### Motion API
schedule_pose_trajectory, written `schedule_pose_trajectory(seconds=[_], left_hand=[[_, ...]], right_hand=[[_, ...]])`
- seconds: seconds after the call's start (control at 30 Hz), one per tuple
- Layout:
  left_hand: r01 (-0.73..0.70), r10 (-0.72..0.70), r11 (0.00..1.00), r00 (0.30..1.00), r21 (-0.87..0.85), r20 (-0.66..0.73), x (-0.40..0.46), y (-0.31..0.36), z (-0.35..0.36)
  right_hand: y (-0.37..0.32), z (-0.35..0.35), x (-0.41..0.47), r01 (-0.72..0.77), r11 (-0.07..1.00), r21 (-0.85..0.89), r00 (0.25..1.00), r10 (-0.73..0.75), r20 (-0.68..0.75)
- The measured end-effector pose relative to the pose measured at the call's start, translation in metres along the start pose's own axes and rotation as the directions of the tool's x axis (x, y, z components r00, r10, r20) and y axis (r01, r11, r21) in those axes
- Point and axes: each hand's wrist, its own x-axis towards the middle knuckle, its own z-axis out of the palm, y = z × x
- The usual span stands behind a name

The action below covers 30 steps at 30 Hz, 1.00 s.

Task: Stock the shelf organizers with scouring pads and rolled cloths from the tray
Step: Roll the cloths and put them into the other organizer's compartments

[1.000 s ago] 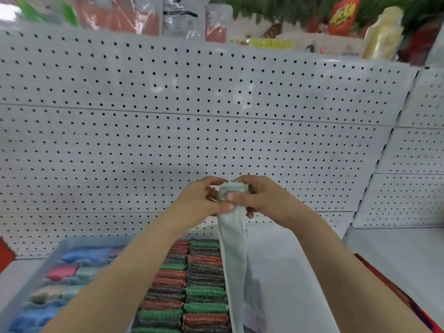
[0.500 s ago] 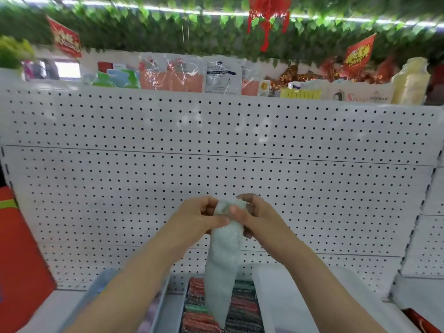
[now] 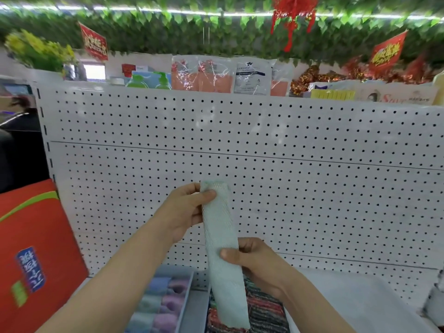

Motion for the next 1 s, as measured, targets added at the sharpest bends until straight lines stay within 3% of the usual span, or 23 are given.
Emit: schedule_pose_trajectory(seconds=[0.23, 0.37, 0.47, 0.6, 0.7, 0.87, 1.0], left_hand=[[0.100, -0.098, 0.989, 0.995, 0.111, -0.027, 0.002, -0.010, -0.030], [0.178, -0.175, 0.968, 0.984, 0.177, -0.034, 0.004, -0.020, -0.044], [0.226, -0.227, 0.960, 0.974, 0.165, -0.013, 0.004, -0.027, -0.050], [0.307, -0.314, 0.949, 0.942, 0.074, 0.114, 0.000, -0.035, -0.050], [0.349, -0.342, 0.937, 0.922, -0.006, 0.180, -0.006, -0.042, -0.042], [0.197, -0.170, 0.979, 0.929, -0.051, 0.327, -0.015, -0.056, -0.033], [0.004, -0.045, 0.993, 0.939, 0.120, 0.340, -0.028, -0.055, -0.022]], right_hand=[[-0.011, 0.012, -0.008, 0.084, 0.995, -0.056, 0.993, -0.079, 0.084], [-0.018, 0.022, -0.007, 0.250, 0.909, -0.332, 0.965, -0.263, 0.006], [-0.020, 0.025, -0.004, 0.374, 0.808, -0.455, 0.917, -0.397, 0.050], [-0.028, 0.024, -0.004, 0.439, 0.852, -0.286, 0.897, -0.435, 0.082], [-0.036, 0.024, 0.003, 0.430, 0.891, -0.145, 0.895, -0.442, -0.063], [-0.048, 0.021, 0.015, 0.446, 0.895, 0.008, 0.850, -0.421, -0.317], [-0.051, 0.019, 0.019, 0.438, 0.898, 0.036, 0.833, -0.391, -0.391]])
